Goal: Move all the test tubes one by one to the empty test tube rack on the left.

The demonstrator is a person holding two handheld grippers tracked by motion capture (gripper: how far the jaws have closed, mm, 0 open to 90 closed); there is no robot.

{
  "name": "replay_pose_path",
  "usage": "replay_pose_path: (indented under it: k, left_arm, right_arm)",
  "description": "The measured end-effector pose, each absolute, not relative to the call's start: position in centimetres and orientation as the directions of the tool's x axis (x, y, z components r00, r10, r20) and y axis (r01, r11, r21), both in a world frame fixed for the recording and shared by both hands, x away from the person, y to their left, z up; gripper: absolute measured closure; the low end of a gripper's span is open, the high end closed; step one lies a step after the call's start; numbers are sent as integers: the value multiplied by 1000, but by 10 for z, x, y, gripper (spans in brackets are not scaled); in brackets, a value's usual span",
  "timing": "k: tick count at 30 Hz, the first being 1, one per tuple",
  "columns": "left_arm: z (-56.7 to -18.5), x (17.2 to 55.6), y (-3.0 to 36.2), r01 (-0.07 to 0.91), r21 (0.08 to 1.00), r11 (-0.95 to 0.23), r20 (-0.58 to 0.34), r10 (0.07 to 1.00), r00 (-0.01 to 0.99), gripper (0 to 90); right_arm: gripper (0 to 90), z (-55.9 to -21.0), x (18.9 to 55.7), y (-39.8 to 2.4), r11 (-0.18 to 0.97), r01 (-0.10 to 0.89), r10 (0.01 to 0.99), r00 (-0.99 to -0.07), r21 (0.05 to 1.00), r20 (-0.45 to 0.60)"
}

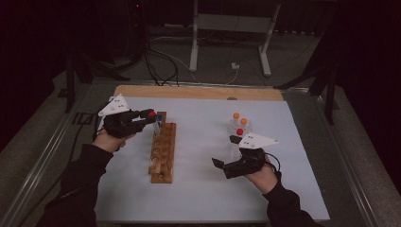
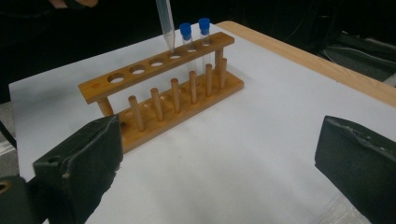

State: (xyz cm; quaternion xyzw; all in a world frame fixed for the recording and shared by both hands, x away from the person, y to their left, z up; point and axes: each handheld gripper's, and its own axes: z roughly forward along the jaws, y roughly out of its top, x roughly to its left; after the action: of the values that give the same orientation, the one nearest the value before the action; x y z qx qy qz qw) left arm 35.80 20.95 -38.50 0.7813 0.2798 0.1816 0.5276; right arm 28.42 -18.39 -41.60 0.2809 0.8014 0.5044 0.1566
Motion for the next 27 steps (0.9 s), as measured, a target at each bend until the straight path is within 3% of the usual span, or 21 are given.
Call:
replay_pose_path:
  k: [27]
  left_arm:
    - [-441, 369, 202, 359, 881, -307, -90, 637, 766, 714]
  right_arm:
    - [10, -414, 285, -190, 318, 295, 618, -785, 901, 39]
